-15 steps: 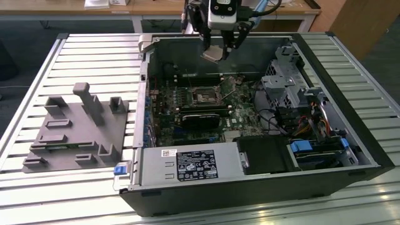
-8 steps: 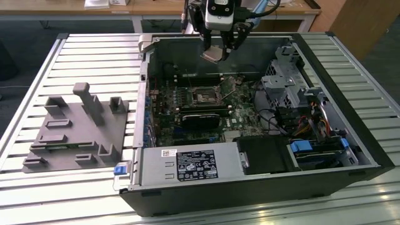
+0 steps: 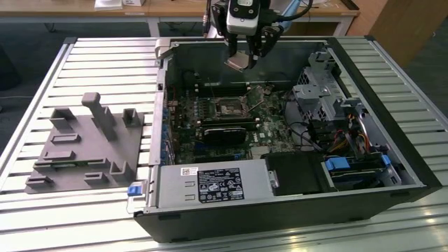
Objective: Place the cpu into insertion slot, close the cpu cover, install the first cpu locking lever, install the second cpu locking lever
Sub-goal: 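Place the cpu into insertion slot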
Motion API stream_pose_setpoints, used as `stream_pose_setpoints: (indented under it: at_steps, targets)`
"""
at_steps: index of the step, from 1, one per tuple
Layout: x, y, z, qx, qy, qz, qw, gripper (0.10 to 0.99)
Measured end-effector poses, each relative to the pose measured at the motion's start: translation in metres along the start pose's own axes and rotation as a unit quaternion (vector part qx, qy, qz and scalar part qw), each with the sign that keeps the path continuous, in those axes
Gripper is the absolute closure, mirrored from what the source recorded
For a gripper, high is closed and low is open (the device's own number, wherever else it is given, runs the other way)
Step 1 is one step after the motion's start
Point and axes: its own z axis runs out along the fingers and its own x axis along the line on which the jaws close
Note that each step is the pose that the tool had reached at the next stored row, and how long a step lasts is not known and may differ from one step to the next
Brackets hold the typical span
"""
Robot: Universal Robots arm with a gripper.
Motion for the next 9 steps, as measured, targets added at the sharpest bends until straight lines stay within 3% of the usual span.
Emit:
stream_pose_setpoints:
  at_steps: [9]
  targets:
    - [0.0001,-0.0002,0.0014,-0.0005,-0.0024,0.027,0.9996,0.545]
